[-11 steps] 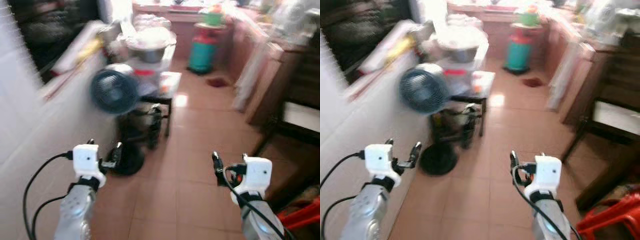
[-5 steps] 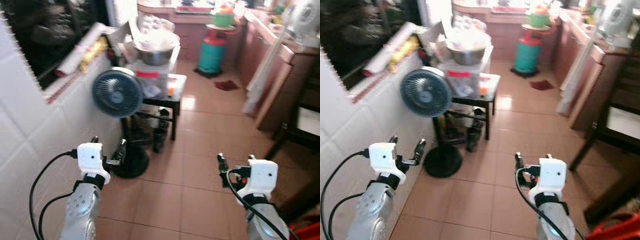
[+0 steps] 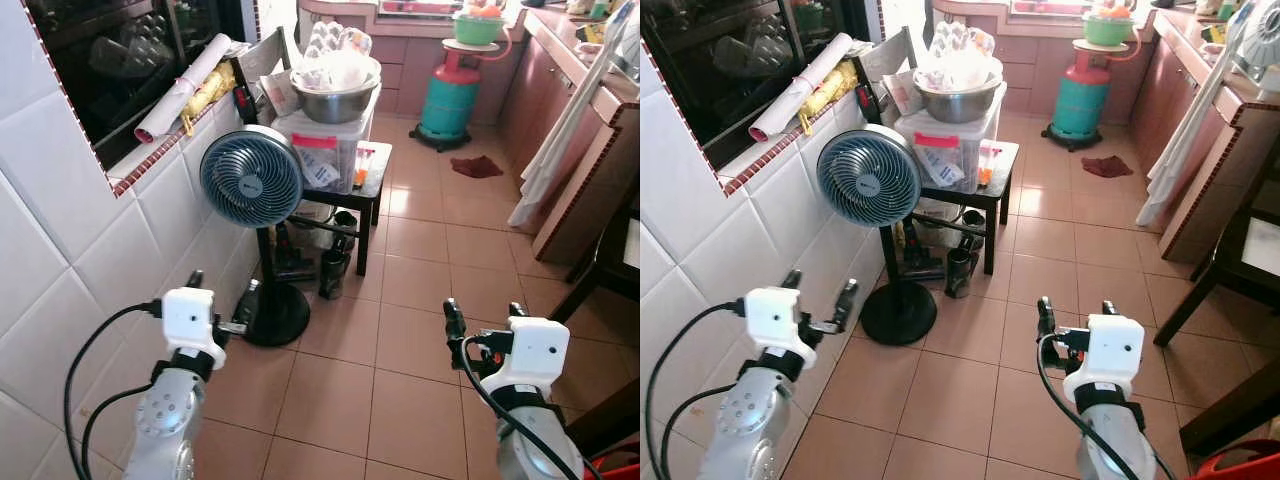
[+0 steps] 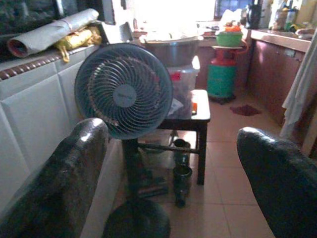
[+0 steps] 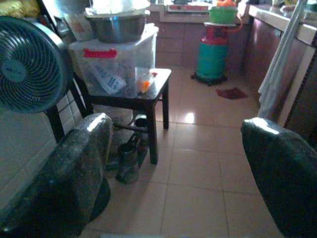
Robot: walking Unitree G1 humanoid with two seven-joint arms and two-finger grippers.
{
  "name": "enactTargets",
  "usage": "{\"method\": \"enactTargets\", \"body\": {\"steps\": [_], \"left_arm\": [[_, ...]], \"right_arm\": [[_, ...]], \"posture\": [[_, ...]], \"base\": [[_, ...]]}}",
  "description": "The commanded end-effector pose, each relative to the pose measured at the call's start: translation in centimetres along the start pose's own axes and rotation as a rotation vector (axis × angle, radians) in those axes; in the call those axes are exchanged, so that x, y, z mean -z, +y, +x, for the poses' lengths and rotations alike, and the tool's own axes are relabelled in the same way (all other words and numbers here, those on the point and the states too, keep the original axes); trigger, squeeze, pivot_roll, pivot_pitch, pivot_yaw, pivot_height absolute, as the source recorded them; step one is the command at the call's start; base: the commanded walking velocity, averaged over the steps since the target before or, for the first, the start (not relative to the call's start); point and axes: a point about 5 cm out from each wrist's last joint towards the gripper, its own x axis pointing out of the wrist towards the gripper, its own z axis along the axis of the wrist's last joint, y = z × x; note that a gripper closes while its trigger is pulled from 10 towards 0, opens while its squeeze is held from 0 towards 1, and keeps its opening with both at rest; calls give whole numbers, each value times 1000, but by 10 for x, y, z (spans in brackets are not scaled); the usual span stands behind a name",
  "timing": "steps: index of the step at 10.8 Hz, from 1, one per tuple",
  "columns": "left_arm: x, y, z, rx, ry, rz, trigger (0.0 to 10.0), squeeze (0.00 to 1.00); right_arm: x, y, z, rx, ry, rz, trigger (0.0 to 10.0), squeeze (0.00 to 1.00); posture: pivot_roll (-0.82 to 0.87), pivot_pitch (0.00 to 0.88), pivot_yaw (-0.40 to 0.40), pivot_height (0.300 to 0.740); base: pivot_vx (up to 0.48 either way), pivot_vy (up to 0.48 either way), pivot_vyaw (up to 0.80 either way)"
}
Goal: Setting the table
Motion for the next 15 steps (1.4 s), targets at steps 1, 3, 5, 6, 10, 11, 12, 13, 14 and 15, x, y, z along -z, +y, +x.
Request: {"method": "enactTargets", "body": {"steps": [1, 3, 5, 6, 10, 11, 12, 13, 14, 15], "left_arm": [[4, -1, 1, 12, 31, -13, 10000, 0], [8, -2, 3, 21, 64, -51, 10000, 0], [9, -2, 4, 26, 69, -67, 10000, 0], [10, -1, 3, 24, 76, -78, 10000, 0], [11, -3, 5, 50, 88, -85, 10000, 0], [11, -3, 6, 54, 87, -86, 10000, 0], [11, -4, 6, 61, 87, -88, 10000, 0], [11, -4, 6, 66, 88, -88, 10000, 0], [11, -4, 6, 69, 88, -88, 10000, 0], [11, -5, 6, 73, 87, -87, 10000, 0]], "right_arm": [[1, -3, 2, 25, 14, -8, 10000, 0], [3, -4, 3, 24, 26, -18, 10000, 0], [4, -6, 5, 33, 40, -23, 10000, 0], [4, -5, 6, 25, 42, -31, 10000, 0], [7, -4, 7, 21, 48, -38, 10000, 0], [7, -3, 7, 21, 49, -39, 10000, 0], [7, -3, 8, 20, 49, -39, 10000, 0], [7, -2, 7, 19, 50, -39, 10000, 0], [8, -2, 7, 18, 52, -40, 10000, 0], [8, -2, 7, 17, 52, -44, 10000, 0]], "posture": [[61, 0, 14, 740], [54, 0, 12, 740], [53, 0, 8, 740], [53, 0, 8, 740], [53, 0, 12, 740], [53, 0, 12, 740], [52, 0, 12, 740], [52, 0, 12, 740], [52, 0, 12, 740], [52, 0, 12, 740]], "base": [[0, 0, 0], [0, 0, -800], [0, 0, -800], [0, 0, -800], [0, 0, -800], [0, 0, -800], [0, 0, -800], [0, 0, -800], [0, 0, -800], [0, 0, -800]]}}
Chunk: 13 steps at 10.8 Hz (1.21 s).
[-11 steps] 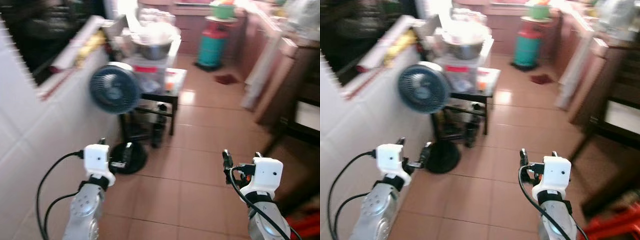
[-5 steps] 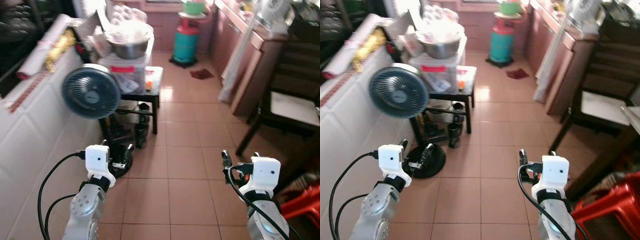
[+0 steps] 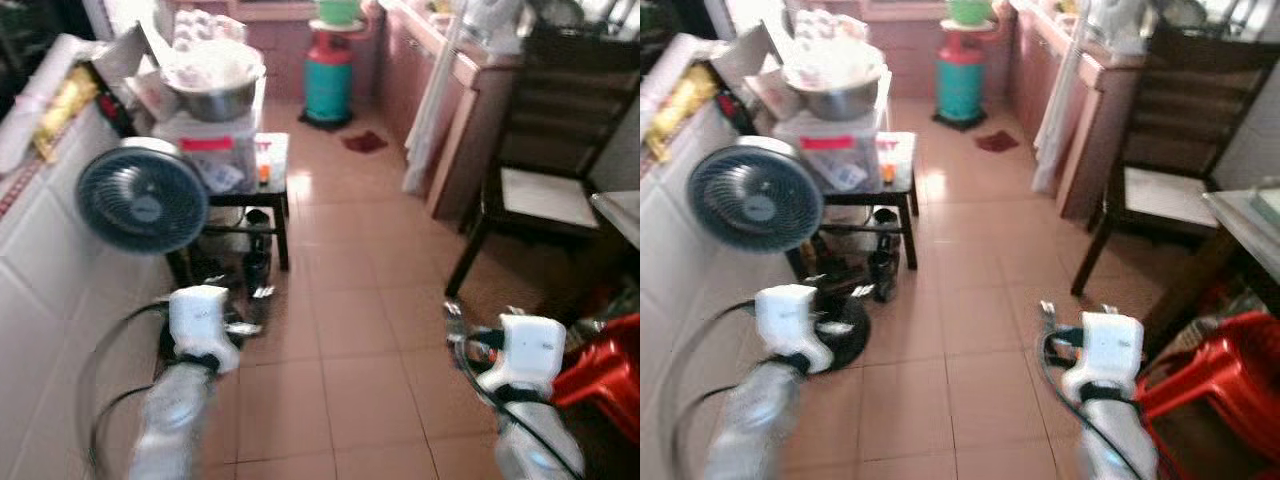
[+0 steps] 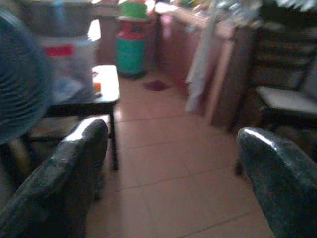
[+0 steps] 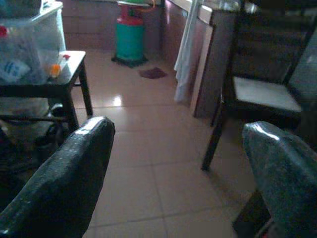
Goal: Setting the table
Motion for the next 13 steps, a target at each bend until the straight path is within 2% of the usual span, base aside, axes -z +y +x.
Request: {"method": "enactTargets", "body": {"steps": [1, 13], "left_arm": [[3, 10, -5, -26, 22, 13, 10000, 0], [8, 10, -6, -30, 59, 26, 10000, 0]], "right_arm": [[1, 4, -1, -6, 10, 10, 10000, 0], [4, 5, -2, -6, 26, 10, 10000, 0]], "posture": [[52, 0, 12, 740], [50, 0, 13, 740]], "base": [[0, 0, -800], [0, 0, -800]]}}
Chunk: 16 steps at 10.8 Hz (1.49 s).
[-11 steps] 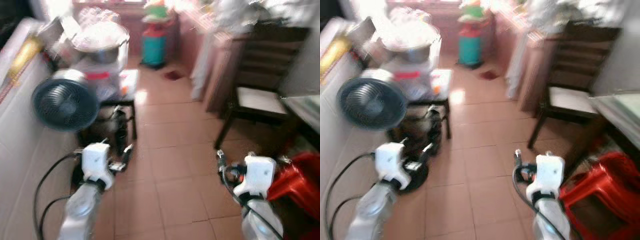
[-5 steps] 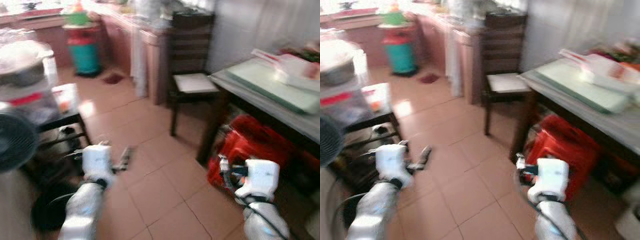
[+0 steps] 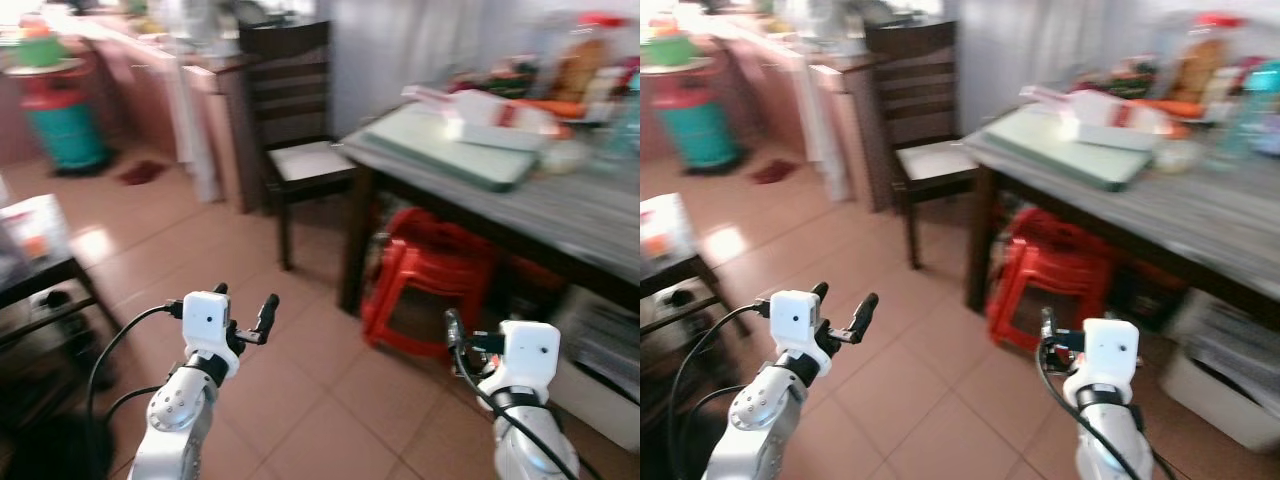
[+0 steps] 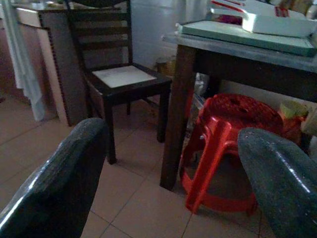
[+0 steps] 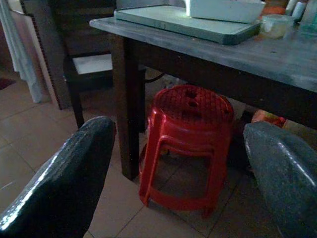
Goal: Setting the table
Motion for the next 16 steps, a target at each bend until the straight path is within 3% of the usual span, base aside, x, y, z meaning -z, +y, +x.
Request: {"method": "enactTargets", "body": {"steps": [1, 4, 7, 10, 16], "left_arm": [[0, 3, 1, -13, 10, 7, 10000, 0], [1, 3, 1, -12, 28, 39, 10000, 0], [3, 1, 2, -2, 42, 56, 10000, 0], [4, 0, 1, 0, 44, 53, 10000, 0], [4, 1, 2, -3, 50, 55, 10000, 0]], "right_arm": [[-2, 0, 1, 5, -5, -4, 10000, 0], [-1, -1, 1, 6, -3, 6, 10000, 0], [0, -1, 1, 4, 16, 29, 10000, 0], [0, -1, 1, 4, 17, 33, 10000, 0], [0, -1, 0, 12, 23, 41, 10000, 0]], "posture": [[50, 0, 13, 740], [52, 0, 13, 740], [50, 0, 14, 740], [53, 0, 10, 740], [48, 0, 17, 740]], "base": [[0, 0, -800], [0, 0, -800], [0, 0, 0], [0, -328, 0], [0, -305, -581]]}}
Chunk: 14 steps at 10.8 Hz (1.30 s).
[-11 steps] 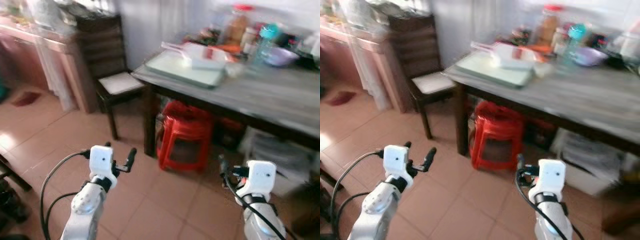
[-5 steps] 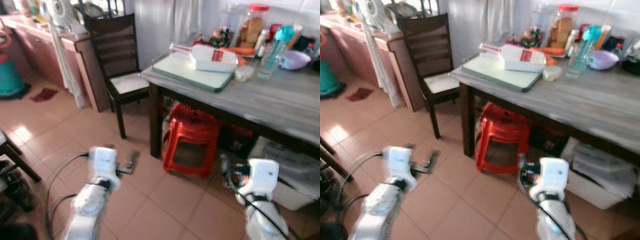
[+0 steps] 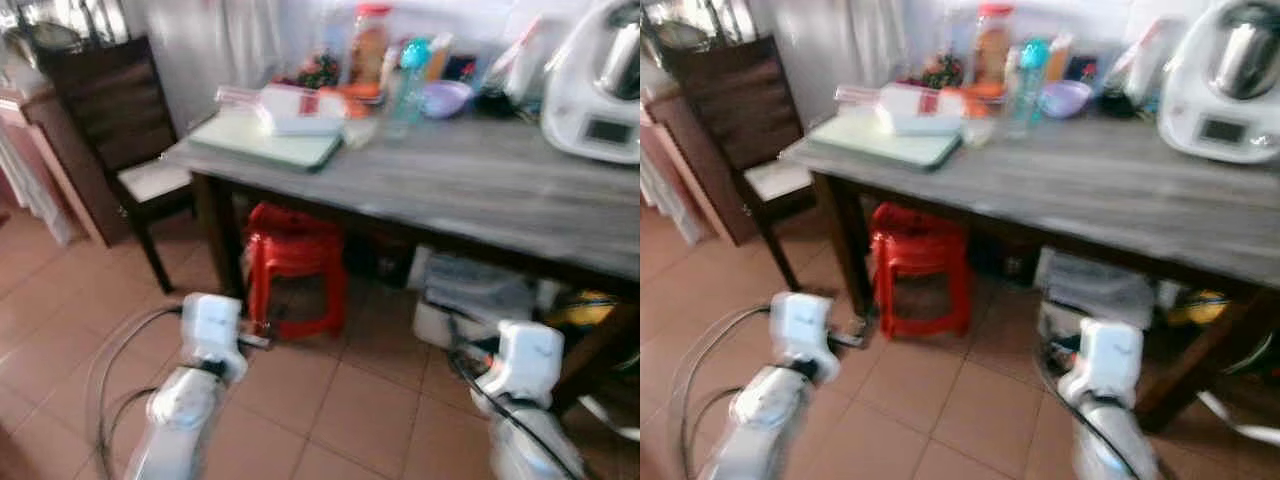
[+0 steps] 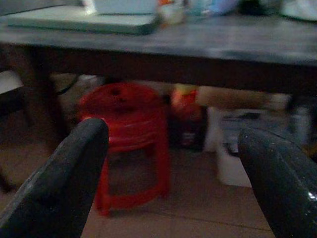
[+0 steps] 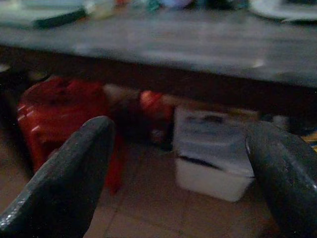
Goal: Setting the table
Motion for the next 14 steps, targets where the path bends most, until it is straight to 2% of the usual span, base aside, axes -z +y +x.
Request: {"method": "enactTargets", "body": {"steps": [1, 4, 5, 7, 8, 14], "left_arm": [[-2, 11, -2, -32, 1, 24, 10000, 0], [-6, 13, -2, -54, -25, 34, 10000, 0], [-20, 11, 0, -48, -78, 60, 10000, 0], [-32, 11, 0, -44, -116, 64, 10000, 0], [-33, 11, 0, -42, -117, 63, 10000, 0], [-32, 9, -1, -35, -103, 58, 10000, 0]], "right_arm": [[-2, 7, 0, -15, -6, 14, 10000, 0], [-5, 7, 0, -21, -25, 7, 10000, 0], [-14, 7, 0, -21, -62, 4, 10000, 0], [-24, 5, -1, -17, -99, -7, 10000, 0], [-23, 5, -1, -20, -94, -10, 10000, 0], [-24, 8, -2, -29, -96, -10, 10000, 0]], "posture": [[50, 0, 13, 740], [50, 0, 13, 740], [48, 0, 10, 740], [50, 0, 11, 740], [50, 0, 11, 740], [49, 0, 11, 740]], "base": [[0, -274, -800], [0, -182, -696], [0, 0, 0], [0, 0, 0], [0, 0, 0], [0, 0, -778]]}}
